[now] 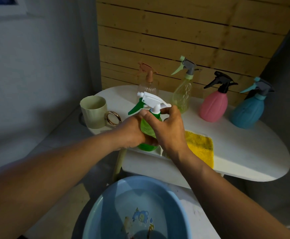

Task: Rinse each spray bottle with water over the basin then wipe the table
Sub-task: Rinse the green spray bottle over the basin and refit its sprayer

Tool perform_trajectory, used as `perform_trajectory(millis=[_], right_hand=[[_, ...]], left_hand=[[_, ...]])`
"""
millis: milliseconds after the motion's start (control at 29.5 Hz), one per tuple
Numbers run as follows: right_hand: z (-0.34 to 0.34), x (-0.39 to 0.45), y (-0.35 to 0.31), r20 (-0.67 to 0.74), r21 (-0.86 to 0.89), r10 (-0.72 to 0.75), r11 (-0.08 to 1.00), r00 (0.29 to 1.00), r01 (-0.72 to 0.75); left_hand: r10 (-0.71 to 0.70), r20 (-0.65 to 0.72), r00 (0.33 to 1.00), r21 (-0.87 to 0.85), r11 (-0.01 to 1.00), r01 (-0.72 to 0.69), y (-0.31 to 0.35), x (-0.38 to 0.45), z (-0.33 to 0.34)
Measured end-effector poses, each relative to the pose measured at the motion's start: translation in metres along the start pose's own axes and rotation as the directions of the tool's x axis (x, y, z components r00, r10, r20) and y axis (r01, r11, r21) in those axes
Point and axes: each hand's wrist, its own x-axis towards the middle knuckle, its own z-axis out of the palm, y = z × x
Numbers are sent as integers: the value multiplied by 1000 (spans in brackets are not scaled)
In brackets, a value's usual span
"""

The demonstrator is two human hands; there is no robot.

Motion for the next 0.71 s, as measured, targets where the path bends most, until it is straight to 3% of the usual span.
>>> perform_trajectory(millis=[136,305,441,576,712], right_hand=[[-4,-3,7,24,-1,-114,994,993,114],[-2,2,3,-62,-88,2,996,998,-8],[-3,-1,8,30,-21,-63,998,998,63],[-8,5,3,-5,-109,-38,993,999,38],[-16,6,-3,46,-9,-38,999,998,38]], left_hand=[[5,-17,1000,5,1000,-5,-1,-1,-1],[13,-26,1000,4,1000,-13,0,-2,2],[-11,-26,1000,-14,1000,11,-1,-2,2],[-11,-43,999,-26,1000,10,-3,2,5],[-113,-159,981,-43,993,108,-10,3,18]])
